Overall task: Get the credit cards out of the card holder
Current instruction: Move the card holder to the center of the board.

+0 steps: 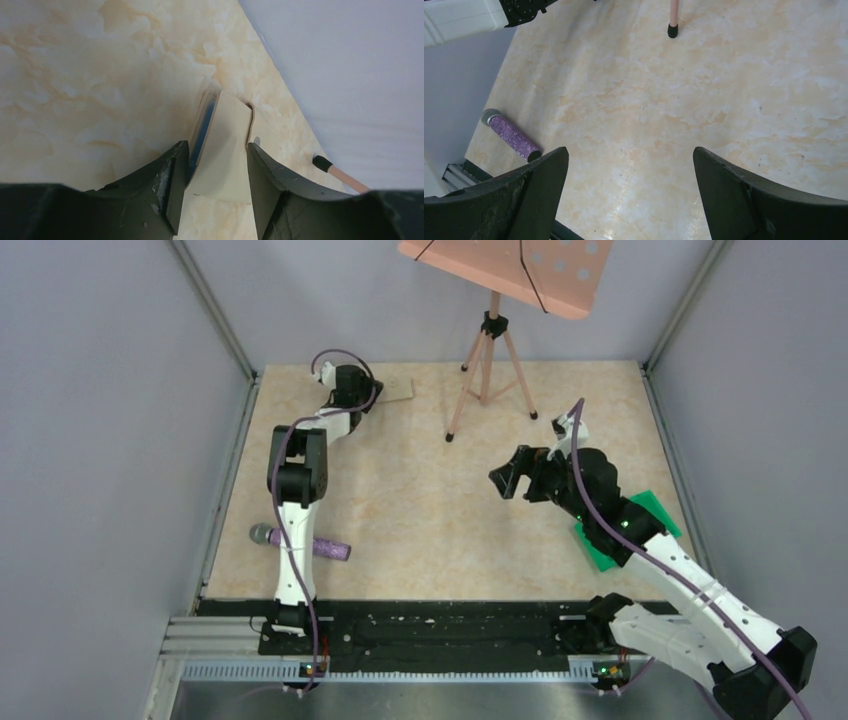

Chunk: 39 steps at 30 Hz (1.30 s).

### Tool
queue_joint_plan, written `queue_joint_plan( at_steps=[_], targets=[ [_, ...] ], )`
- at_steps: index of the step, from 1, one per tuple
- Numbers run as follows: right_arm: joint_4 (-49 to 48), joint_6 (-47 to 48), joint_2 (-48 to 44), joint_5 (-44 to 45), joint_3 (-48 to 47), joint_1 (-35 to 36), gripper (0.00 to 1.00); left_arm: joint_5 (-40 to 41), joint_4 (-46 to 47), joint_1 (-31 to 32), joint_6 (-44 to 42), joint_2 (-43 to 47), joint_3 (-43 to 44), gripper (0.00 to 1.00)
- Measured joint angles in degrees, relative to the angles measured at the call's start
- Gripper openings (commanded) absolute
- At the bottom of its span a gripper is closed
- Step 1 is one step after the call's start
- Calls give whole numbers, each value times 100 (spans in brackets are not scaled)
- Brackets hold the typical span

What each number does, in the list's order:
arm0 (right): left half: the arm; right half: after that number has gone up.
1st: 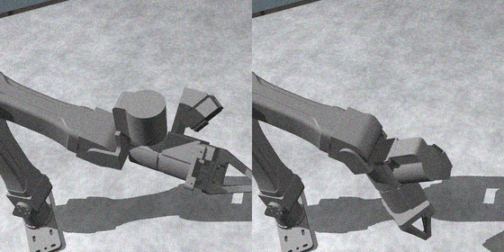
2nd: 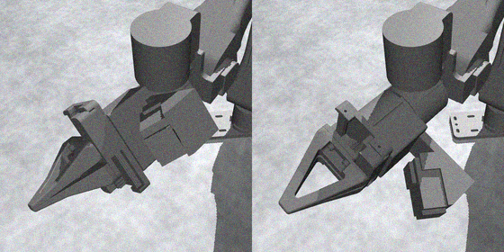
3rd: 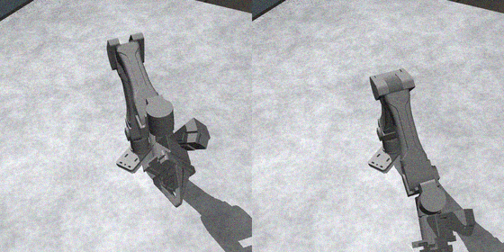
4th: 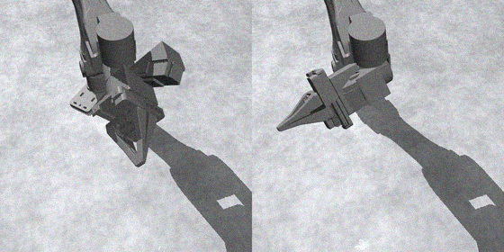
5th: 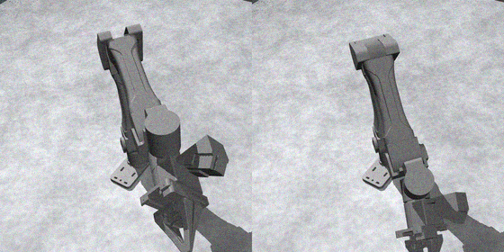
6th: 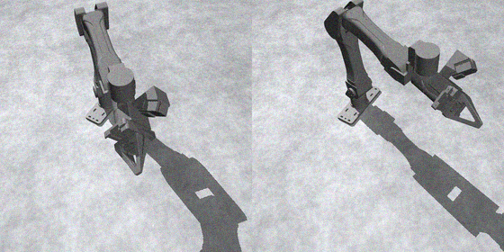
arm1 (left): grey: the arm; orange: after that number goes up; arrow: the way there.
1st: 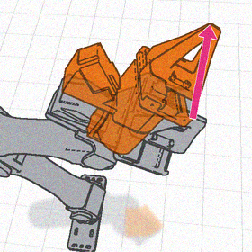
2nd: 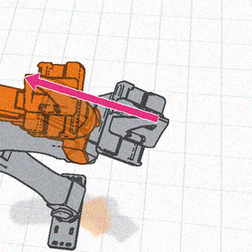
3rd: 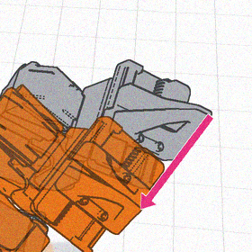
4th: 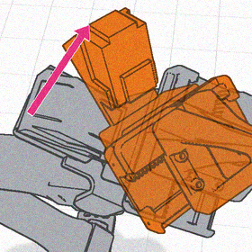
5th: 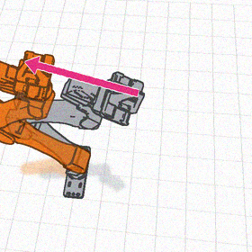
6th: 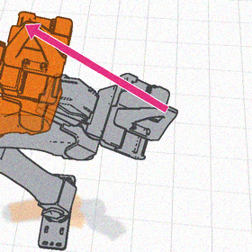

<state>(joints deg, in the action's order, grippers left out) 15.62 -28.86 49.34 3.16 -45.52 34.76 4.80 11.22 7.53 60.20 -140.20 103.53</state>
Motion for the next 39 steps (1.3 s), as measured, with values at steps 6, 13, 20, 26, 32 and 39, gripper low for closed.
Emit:
queue_joint_plan(
  at_steps=[6, 13, 20, 26, 32, 39],
  targets=[
    [-24, 44, 83, 52, -79, 0, 94, -205, -225, 0, 94, 0, -4, 16],
    [24, 28, 31, 68, -107, 0, 93, -243, -345, 0, 0, 125, -177, 0],
    [251, -186, -420, 291, -109, 0, 93, -466, -496, 0, -286, 833, -1091, 0],
    [520, -463, -590, 518, -22, 0, 93, -859, -514, 50, -339, 1954, -2710, 0],
    [820, -632, -625, 529, 378, 0, 93, -981, -376, 426, -354, 3324, -4575, 0],
    [1082, -763, -739, 586, 590, 0, 93, -732, -417, 1495, -260, 4964, -6264, 0]
  ],
)
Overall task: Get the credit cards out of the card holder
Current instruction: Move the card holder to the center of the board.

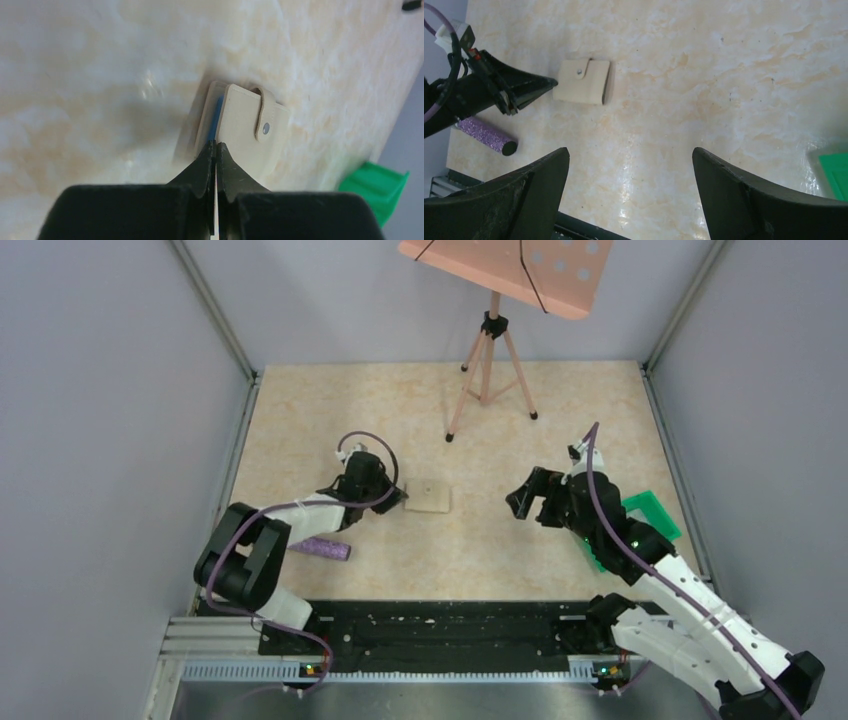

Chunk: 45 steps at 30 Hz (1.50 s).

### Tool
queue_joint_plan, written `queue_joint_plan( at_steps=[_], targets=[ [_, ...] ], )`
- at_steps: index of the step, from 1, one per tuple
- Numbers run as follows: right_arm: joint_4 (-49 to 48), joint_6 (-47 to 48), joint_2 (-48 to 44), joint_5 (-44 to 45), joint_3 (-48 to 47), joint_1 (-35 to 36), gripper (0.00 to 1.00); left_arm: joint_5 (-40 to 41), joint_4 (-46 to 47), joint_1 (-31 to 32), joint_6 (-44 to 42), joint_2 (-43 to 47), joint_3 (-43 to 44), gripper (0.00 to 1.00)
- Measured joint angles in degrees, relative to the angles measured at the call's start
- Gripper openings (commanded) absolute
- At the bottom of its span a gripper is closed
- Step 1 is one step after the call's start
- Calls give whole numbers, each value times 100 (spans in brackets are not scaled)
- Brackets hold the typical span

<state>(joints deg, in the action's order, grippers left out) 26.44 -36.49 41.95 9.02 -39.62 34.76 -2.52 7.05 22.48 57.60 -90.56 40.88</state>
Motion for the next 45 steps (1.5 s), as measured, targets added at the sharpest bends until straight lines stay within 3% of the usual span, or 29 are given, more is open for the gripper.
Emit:
queue_joint_plan(
  at_steps=[6, 13, 16, 22, 25, 29, 32, 37, 45],
  targets=[
    [59, -199, -31, -11, 203, 0, 91, 186, -28, 780, 411, 1093, -1003, 0],
    [116, -535, -20, -55, 485, 0, 91, 660, -372, 1401, 737, 2002, -1532, 2],
    [122, -599, 20, -118, 522, 0, 91, 691, -472, 1580, 793, 2212, -1534, 15],
    [90, -535, 48, -363, 560, 0, 88, 533, -636, 1668, 815, 2369, -1668, 51],
    [-162, -256, -50, -745, 730, 0, 86, 509, -1104, 1668, 625, 2468, -1539, 62],
    [-474, 125, -173, -1069, 1005, 0, 83, 490, -1998, 1668, 20, 2629, -831, 88],
    [-885, 459, -92, -1228, 1152, 0, 78, 520, -2649, 1668, -564, 2741, 0, 98],
    [-1705, 1182, 409, -1473, 1386, 0, 78, 800, -3532, 1668, -1602, 3069, 1023, 99],
    [-2559, 1670, 2236, -1578, 1049, 85, 75, 1491, -4393, 1668, -3042, 3650, 848, 97]
  ],
)
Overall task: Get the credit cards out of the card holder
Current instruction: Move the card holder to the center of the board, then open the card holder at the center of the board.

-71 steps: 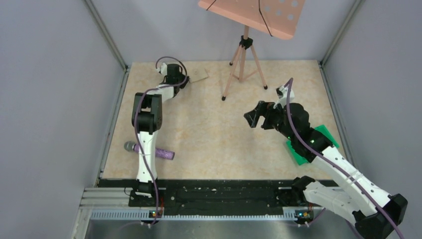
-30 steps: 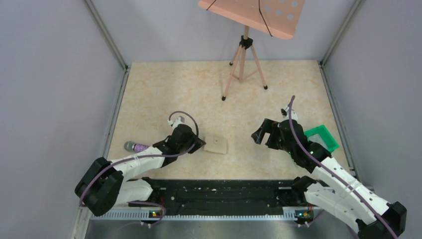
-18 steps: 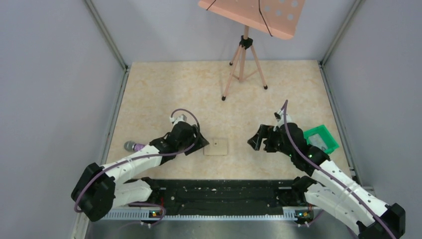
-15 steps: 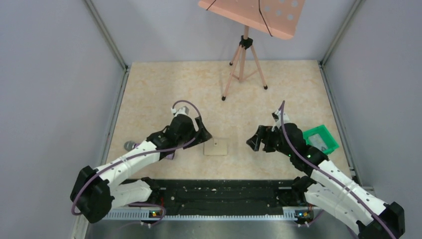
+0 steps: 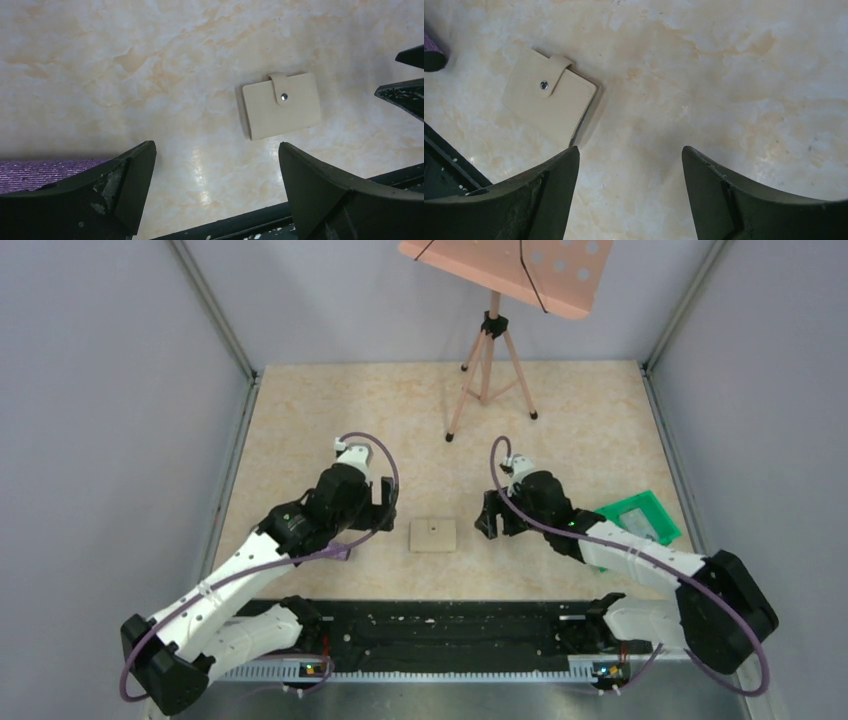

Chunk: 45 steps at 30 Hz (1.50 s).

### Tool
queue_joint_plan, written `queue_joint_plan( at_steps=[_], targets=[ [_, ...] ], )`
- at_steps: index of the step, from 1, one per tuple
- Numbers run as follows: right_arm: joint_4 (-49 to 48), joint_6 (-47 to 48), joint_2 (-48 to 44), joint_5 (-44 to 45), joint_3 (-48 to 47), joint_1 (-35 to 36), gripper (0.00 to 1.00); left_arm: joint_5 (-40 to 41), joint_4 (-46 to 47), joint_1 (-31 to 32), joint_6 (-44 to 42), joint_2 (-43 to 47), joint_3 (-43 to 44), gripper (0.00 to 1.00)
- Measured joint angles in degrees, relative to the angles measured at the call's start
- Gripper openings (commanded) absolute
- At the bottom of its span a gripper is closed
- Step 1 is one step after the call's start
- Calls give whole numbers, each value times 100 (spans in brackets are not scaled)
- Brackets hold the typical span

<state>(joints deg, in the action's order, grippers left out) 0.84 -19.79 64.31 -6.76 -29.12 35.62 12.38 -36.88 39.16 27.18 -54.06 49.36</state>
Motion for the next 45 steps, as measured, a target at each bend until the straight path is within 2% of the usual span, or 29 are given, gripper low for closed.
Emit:
queue_joint_plan(
  at_steps=[6, 12, 22, 31, 36, 42, 45],
  targets=[
    [-721, 356, 1182, -72, -343, 393, 74, 350, -184, 0, -452, 424, -83, 97],
    [-1287, 503, 2146, -72, -651, 787, 72, 1165, -269, 0, -487, 1025, -83, 98],
    [-1873, 348, 2892, -133, -1025, 896, 72, 1836, -166, 0, -595, 2035, -310, 98],
    [-1958, 195, 3285, -588, -1298, 896, 54, 1982, -133, 0, -586, 1816, -354, 97],
    [-1869, -136, 3217, -780, -1193, 896, 47, 1759, -223, 0, -151, 1622, -361, 93],
    [-1950, -1165, 2629, -1239, -389, 901, 38, 730, -149, 0, 809, 1606, -811, 90],
    [-2031, -1622, 2441, -1464, -81, 988, 39, 354, -57, 0, 1130, 1526, -1060, 90]
  ],
)
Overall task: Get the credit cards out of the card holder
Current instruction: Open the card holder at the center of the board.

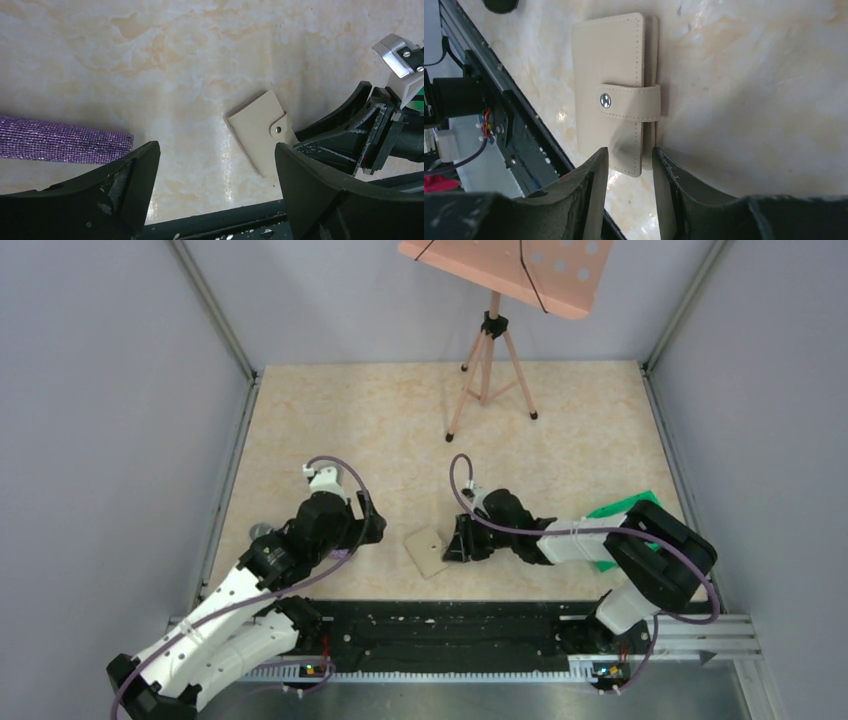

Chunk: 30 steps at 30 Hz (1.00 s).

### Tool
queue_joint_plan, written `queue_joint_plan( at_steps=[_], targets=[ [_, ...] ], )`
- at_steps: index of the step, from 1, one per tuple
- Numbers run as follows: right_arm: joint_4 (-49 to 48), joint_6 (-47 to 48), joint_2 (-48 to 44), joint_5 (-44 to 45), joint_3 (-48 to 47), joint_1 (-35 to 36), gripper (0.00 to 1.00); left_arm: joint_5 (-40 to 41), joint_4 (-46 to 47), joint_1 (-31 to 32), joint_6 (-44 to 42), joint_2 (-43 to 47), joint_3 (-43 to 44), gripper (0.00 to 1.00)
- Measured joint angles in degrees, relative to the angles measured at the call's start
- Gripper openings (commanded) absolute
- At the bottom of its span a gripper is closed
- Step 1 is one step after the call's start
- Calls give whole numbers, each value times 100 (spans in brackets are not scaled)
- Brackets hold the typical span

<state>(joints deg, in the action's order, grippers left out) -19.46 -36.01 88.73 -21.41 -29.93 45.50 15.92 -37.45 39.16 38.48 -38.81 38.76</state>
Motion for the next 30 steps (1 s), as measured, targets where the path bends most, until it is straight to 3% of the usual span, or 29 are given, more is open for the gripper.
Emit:
queue_joint_plan(
  at_steps=[5, 14, 20, 30],
  targets=[
    [774, -181, -251, 297, -190, 433, 46, -297, 144, -63, 203, -466, -39, 90],
    [2116, -389, -483, 2197, -1403, 903, 46, -181, -2, -734, -116, -684, 157, 90],
    [2594, -415, 175, 3001, -2267, 1425, 45, 468, -201, -754, -507, -94, 398, 91],
    [3515, -409, 1119, 3864, -2992, 1908, 43, 756, -337, -758, -632, 411, 400, 91]
  ],
)
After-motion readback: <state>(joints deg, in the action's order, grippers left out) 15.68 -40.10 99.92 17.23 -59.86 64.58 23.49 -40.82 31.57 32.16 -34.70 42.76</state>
